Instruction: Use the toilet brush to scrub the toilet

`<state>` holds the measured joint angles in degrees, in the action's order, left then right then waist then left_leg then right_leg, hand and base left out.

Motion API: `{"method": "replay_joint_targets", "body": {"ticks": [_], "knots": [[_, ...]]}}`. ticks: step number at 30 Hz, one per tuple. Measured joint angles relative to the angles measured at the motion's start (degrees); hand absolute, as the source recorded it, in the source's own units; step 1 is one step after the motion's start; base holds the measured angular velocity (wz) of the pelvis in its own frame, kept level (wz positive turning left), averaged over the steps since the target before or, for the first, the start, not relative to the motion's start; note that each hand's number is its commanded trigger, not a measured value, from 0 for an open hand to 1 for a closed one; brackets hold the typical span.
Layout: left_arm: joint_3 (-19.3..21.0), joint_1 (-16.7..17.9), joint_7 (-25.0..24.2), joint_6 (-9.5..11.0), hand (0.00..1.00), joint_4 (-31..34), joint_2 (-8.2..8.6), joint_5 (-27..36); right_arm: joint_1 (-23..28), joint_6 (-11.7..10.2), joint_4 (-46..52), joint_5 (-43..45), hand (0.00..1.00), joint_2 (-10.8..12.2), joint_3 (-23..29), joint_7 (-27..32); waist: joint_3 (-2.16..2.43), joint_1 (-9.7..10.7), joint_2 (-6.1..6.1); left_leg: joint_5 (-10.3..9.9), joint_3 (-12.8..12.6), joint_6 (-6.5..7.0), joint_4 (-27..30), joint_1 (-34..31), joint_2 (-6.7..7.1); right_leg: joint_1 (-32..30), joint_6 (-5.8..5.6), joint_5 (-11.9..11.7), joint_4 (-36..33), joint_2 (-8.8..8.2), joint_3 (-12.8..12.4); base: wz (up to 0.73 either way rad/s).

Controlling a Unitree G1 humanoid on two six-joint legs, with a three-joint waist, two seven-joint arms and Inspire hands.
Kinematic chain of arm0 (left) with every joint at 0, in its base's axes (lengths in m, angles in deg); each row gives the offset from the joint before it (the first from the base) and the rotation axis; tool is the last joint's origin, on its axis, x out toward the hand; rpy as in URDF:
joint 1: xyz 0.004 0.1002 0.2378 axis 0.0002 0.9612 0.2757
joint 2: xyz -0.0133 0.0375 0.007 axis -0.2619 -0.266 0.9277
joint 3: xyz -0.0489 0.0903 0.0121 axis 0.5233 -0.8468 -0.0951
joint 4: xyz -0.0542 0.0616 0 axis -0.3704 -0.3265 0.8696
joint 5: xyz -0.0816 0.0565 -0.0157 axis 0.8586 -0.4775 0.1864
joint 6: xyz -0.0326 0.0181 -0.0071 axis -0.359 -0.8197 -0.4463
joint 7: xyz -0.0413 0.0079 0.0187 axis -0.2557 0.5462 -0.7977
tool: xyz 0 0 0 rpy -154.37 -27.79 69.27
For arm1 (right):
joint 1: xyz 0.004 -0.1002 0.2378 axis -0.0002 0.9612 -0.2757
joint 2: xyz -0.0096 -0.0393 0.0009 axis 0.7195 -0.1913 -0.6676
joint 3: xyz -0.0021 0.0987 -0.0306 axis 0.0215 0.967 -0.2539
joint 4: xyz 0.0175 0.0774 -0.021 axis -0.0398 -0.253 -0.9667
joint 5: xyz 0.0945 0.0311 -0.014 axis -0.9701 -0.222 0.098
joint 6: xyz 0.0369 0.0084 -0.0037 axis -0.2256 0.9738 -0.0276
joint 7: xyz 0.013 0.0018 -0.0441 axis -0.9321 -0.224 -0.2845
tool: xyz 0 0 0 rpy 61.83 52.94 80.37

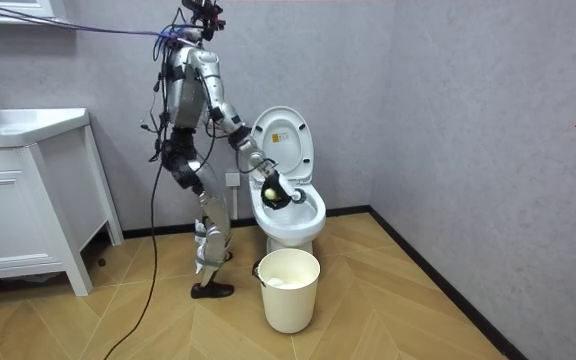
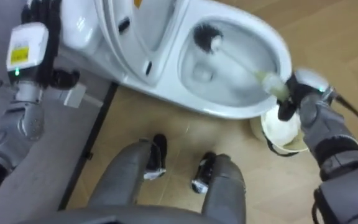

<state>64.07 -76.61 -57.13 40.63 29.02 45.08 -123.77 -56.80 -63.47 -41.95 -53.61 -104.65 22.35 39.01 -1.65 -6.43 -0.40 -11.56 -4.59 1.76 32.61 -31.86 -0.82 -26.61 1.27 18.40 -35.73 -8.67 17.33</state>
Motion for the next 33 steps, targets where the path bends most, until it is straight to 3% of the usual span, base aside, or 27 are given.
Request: {"method": "replay_joint_targets", "body": {"ticks": [1, 2, 3, 5, 7, 9, 12, 15, 17, 20, 24, 29, 33], "knots": [[0.5, 1.8, -0.3, -0.1, 0.0, -0.2, 0.64, 0.0, 2.0, 0.0, 0.0, -0.1, 1.0, 0.6, 1.1, 0.2, 0.26, 0.0, 0.0, 0.0, 0.0, -0.03, -1.1, 1.7, 0.01, 1.8, -0.19, -0.2, 1.4, 0.26, 0.0, -0.09], [1.7, 5.5, -0.7, -0.1, 0.0, -0.3, 1.63, -0.1, 6.3, 0.0, 0.3, -0.1, 1.0, 1.5, 3.5, 0.3, 1.22, 0.0, 0.09, 0.0, 0.0, -0.08, -3.2, 4.8, 0.04, 5.1, -0.66, -0.6, 4.3, 0.84, 0.0, -0.05], [3.4, 9.2, -1.5, -0.1, 0.0, -0.2, 2.3, 0.0, 10.6, -0.1, 0.4, -0.3, 1.0, 2.1, 5.7, 0.4, 1.69, 0.3, 0.12, -0.1, 0.0, -0.12, -5.2, 8.1, 0.27, 8.6, -1.01, -1.0, 6.6, 0.96, 0.2, -0.03], [5.5, 14.2, -2.4, 0.1, 0.0, 0.5, 2.8, 0.0, 15.9, -0.1, 1.1, -0.3, 1.0, 2.9, 8.1, 0.7, 1.93, 1.2, 0.1, 0.0, -0.1, -0.16, -8.2, 12.7, 0.65, 13.0, -1.54, -1.2, 9.6, 1.09, 0.3, -0.02], [7.6, 18.5, -3.2, 0.1, 0.0, 0.9, 4.32, 0.1, 20.4, 0.1, 1.1, -1.0, 1.0, 3.6, 9.7, 1.0, 1.76, 1.7, -0.37, 0.0, -0.9, -0.31, -11.0, 17.0, 0.69, 17.0, -1.93, -1.7, 12.8, 1.51, 0.1, -0.12], [10.7, 23.0, -4.1, -0.3, 0.0, 1.9, 6.74, 0.1, 26.2, 0.2, 2.1, -1.4, 1.0, 5.2, 12.1, 1.2, 2.01, 2.3, -0.55, -0.2, -1.4, -0.55, -12.6, 20.6, 0.72, 21.0, -2.15, -1.8, 15.3, 1.93, 0.0, -0.09], [15.3, 26.5, -5.8, -1.2, 0.0, 0.0, 9.85, 0.0, 30.2, -0.4, 1.7, -1.2, 1.0, 8.8, 16.4, 1.5, 1.88, 3.1, -1.06, -0.5, -1.5, -1.03, -14.1, 24.1, 0.69, 24.6, -2.18, -1.9, 18.1, 2.66, -0.2, -0.06], [18.1, 28.4, -5.8, -1.8, 0.0, -2.2, 12.29, 2.6, 32.6, -0.8, 1.7, -3.9, 1.0, 11.4, 16.7, 2.2, 1.86, 3.3, -1.55, -1.0, -0.8, -1.66, -14.1, 26.7, 0.6, 28.6, -2.18, -1.9, 20.5, 3.14, 0.2, 0.06], [18.6, 29.5, -5.6, -1.4, 0.0, -2.8, 12.77, 5.6, 33.1, -0.8, 1.3, -5.5, 1.0, 12.2, 16.8, 2.2, 1.81, 3.2, -1.35, -1.4, -0.3, -1.84, -14.0, 27.7, 0.52, 30.0, -2.17, -1.9, 21.3, 3.48, 0.2, 0.03], [22.4, 29.5, -5.2, -1.1, 0.0, -6.1, 15.49, 7.0, 33.0, -1.5, 0.0, -6.2, 1.0, 12.9, 18.3, 2.4, 1.66, 3.0, -0.82, -1.5, 0.0, -1.87, -15.0, 30.4, 0.71, 32.7, -2.17, -1.9, 22.4, 3.57, -0.1, 0.0], [24.9, 30.3, -3.9, -0.4, 0.0, -9.8, 16.49, 9.5, 32.9, -2.0, -1.5, -10.4, 1.0, 13.8, 19.3, 2.6, 1.55, 2.9, -0.61, -1.5, 0.3, -1.98, -17.2, 33.2, 0.67, 34.9, -2.14, -1.9, 24.1, 3.73, -0.1, -0.01], [26.5, 30.4, -4.3, -0.3, 0.0, -14.7, 17.32, 13.9, 31.9, -1.9, -3.3, -10.7, 1.0, 14.7, 20.7, 2.4, 1.74, 2.9, -0.93, -1.5, 0.5, -2.0, -18.1, 34.5, 0.96, 35.7, -2.17, -1.9, 24.1, 3.83, -0.1, -0.03], [29.5, 29.1, -6.2, -0.4, 0.0, -19.4, 18.13, 16.6, 30.3, -2.0, -5.1, -10.2, 1.0, 15.8, 23.6, 2.9, 1.85, 3.1, -1.42, -1.4, 0.3, -2.09, -19.4, 36.4, 1.31, 36.7, -2.39, -1.8, 24.1, 3.72, -1.8, -0.08]]}}
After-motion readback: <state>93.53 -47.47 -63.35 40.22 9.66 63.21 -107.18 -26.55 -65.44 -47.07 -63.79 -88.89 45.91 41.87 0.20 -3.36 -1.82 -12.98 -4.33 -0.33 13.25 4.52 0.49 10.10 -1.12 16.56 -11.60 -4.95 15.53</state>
